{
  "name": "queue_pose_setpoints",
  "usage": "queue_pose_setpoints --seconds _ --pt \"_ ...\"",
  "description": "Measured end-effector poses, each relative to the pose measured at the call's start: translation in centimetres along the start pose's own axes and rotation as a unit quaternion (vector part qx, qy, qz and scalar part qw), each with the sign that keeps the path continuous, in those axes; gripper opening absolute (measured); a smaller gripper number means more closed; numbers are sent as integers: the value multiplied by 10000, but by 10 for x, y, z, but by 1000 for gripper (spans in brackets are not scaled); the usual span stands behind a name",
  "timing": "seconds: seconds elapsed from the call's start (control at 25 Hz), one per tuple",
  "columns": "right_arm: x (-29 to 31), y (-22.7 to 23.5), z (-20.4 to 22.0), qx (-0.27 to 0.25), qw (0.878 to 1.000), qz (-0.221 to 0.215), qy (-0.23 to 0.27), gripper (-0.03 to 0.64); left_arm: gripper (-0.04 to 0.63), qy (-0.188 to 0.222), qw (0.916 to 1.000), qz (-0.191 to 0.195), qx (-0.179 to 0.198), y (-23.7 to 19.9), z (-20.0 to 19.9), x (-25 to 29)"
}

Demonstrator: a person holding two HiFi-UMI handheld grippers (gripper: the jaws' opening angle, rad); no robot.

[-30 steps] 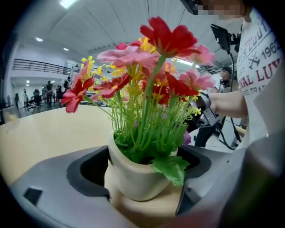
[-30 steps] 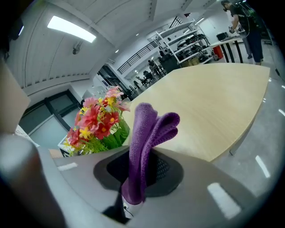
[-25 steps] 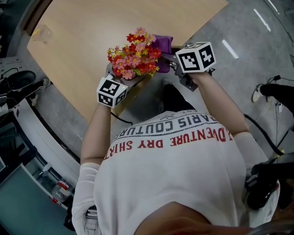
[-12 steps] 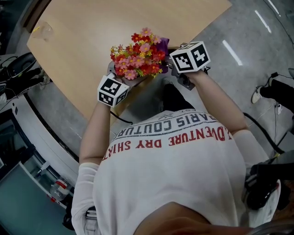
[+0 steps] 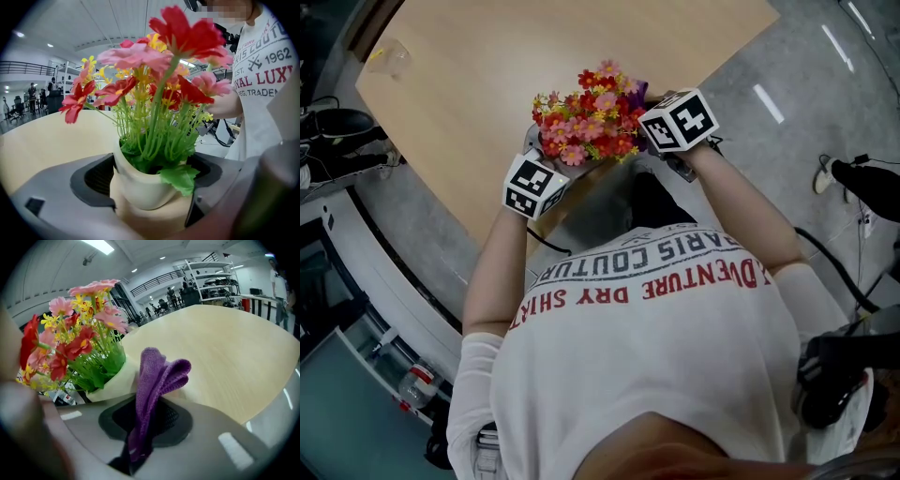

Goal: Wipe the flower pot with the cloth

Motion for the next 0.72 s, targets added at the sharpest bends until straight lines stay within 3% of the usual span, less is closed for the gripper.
queue_pose_setpoints --seconds 0.24,0.4,0.56,0.72 --pt "-7 4 -2 287 9985 -101 458 57 489 -36 9999 -153 4 -2 2 0" --pt "-14 5 1 322 9970 -46 705 57 489 104 9979 -594 -246 -6 4 -11" --pt "-23 8 1 391 9949 40 931 57 489 278 9860 -1438 -795 -4 6 -17" --pt "-35 11 1 408 9929 145 1107 57 489 132 9685 -2098 -1335 8 16 -11"
Point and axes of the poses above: the fingertips, and each gripper's own axes: x forward along the fingers, y to its right, z out of its underside, the point moved 3 cm from there along -x, backward along the fingers, and after that the axes turned 14 degrees about -z, right-handed, at the moved point
